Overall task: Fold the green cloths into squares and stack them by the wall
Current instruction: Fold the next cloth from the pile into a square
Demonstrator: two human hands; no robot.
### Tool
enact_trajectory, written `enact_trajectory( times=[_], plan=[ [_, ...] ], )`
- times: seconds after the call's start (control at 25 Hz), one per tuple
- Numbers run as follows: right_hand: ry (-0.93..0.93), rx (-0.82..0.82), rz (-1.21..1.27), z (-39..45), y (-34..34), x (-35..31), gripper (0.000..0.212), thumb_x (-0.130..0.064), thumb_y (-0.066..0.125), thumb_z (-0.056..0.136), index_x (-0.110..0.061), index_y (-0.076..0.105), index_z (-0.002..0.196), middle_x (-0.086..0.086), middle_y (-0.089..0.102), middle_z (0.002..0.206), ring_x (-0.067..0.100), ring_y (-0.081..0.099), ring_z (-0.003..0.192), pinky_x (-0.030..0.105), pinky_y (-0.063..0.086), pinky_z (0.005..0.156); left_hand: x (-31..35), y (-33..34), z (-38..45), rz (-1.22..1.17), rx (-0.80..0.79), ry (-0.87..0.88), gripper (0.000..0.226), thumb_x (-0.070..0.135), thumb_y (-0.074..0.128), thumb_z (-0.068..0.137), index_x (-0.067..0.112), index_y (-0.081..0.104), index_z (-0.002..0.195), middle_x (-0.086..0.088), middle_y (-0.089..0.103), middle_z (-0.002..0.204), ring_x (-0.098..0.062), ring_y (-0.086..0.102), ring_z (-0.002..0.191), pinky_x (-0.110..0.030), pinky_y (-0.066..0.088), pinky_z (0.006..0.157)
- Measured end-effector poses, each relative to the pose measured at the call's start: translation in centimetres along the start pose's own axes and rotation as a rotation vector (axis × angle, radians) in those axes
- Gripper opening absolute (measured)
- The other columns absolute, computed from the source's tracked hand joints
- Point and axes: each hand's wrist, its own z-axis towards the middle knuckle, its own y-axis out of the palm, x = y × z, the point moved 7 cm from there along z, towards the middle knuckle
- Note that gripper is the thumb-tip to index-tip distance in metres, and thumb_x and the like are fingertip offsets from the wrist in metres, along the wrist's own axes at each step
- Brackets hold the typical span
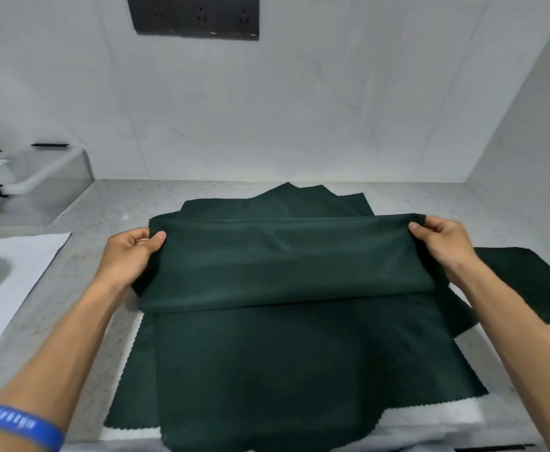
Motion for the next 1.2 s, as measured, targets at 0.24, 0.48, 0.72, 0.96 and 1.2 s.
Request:
enact_trajectory(
  times=[0.24,0.48,0.72,0.96,1.2],
  plan=[
    [0.015,0.098,-0.349,3.7,2.4,4.2,0.03,-0.03,0.07,0.087,-0.009,0.062,0.067,0.0,0.06,0.065,0.015,0.053,0.06,0.027,0.045,0.061,-3.5,1.1,3.4,0.236,0.113,-0.013,0.021,0.038,0.07,0.087,0.018,0.065,0.086,0.0,0.067,0.083,-0.02,0.062,0.077,-0.034,0.05,0.076],
    [0.089,0.026,-0.362,3.9,2.0,4.8,0.037,-0.01,0.068,0.08,-0.021,0.061,0.114,0.003,0.067,0.088,0.024,0.064,0.081,0.036,0.054,0.082,-3.2,0.5,1.7,0.523,0.021,0.015,0.02,0.013,0.066,0.083,0.027,0.065,0.097,-0.002,0.069,0.088,-0.025,0.064,0.087,-0.037,0.05,0.083],
    [-0.128,0.119,-0.826,1.4,3.3,2.4,0.034,-0.013,0.065,0.084,-0.011,0.059,0.117,0.012,0.066,0.104,0.038,0.059,0.101,0.039,0.045,0.08,-0.7,0.7,-3.1,0.911,0.181,0.325,0.009,0.013,0.068,0.083,0.013,0.072,0.092,-0.012,0.066,0.089,-0.038,0.061,0.089,-0.04,0.047,0.078],
    [-0.854,-0.161,-0.859,-10.4,15.5,-3.3,0.039,-0.033,0.051,0.088,-0.01,0.068,0.115,0.012,0.068,0.121,0.034,0.064,0.109,0.045,0.05,0.093,-5.3,7.8,-15.6,-0.657,-0.179,-0.653,0.031,0.021,0.059,0.091,-0.001,0.063,0.113,-0.021,0.072,0.107,-0.038,0.069,0.102,-0.042,0.052,0.091],
    [-0.693,-0.676,-1.021,-18.0,26.1,-1.6,0.071,-0.051,0.006,0.095,-0.015,0.016,0.155,0.003,0.011,0.164,0.021,0.007,0.151,0.041,0.007,0.121,1.3,6.4,-15.1,-0.006,0.227,0.196,0.02,0.012,0.054,0.096,0.012,0.066,0.111,-0.009,0.068,0.118,-0.016,0.063,0.105,-0.033,0.046,0.099]
  ],
)
